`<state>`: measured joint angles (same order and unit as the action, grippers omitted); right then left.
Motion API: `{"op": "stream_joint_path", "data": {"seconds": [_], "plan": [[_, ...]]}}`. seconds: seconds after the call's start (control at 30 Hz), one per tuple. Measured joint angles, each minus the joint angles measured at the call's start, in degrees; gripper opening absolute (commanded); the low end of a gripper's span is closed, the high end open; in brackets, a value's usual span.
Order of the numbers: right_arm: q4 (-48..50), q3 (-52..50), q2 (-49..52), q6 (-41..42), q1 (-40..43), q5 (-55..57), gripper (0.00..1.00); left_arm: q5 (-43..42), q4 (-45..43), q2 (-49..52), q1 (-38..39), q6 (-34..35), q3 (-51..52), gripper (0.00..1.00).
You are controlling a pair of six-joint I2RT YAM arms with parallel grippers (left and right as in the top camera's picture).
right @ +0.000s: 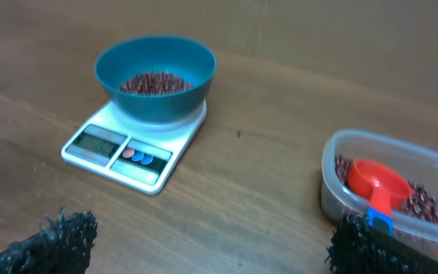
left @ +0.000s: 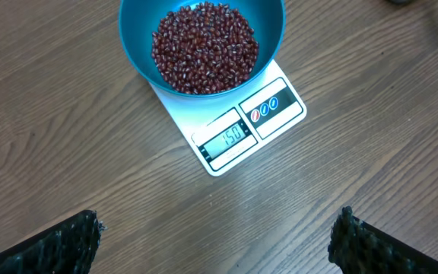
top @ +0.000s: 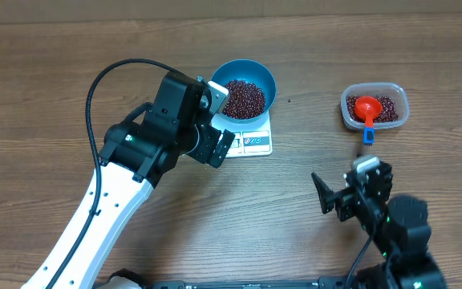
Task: Scoop item into bowl and weigh 150g on scale
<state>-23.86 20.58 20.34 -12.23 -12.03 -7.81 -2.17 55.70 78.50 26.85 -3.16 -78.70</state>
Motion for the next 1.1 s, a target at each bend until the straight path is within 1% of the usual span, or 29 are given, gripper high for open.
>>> {"op": "stream_joint_path", "data": {"seconds": [0.1,0.13,0.33,0.63,1.1], "plan": [[5.29,-6.23,-6.16,0.04,0.02,-0.57,1.0,0.0,-0.02,0.0,0.0,0.0,0.0,1.0],[8.7,-9.44,-9.42,0.2,0.0,-0.74,1.0,0.0,-0.02,0.0,0.0,0.0,0.0,1.0],[19.08,-19.37,-19.02,2.47,0.26,-0.63,1.0,0.0,-0.02,0.0,0.0,0.0,0.02,1.0],[19.37,-19.54,-19.56,4.46,0.81,1.84,1.0,0.0,-0.04,0.0,0.0,0.0,0.02,1.0],[19.37,-19.54,-19.56,4.74,0.85,2.32,1.0,0.0,-0.04,0.0,0.0,0.0,0.02,1.0]]}}
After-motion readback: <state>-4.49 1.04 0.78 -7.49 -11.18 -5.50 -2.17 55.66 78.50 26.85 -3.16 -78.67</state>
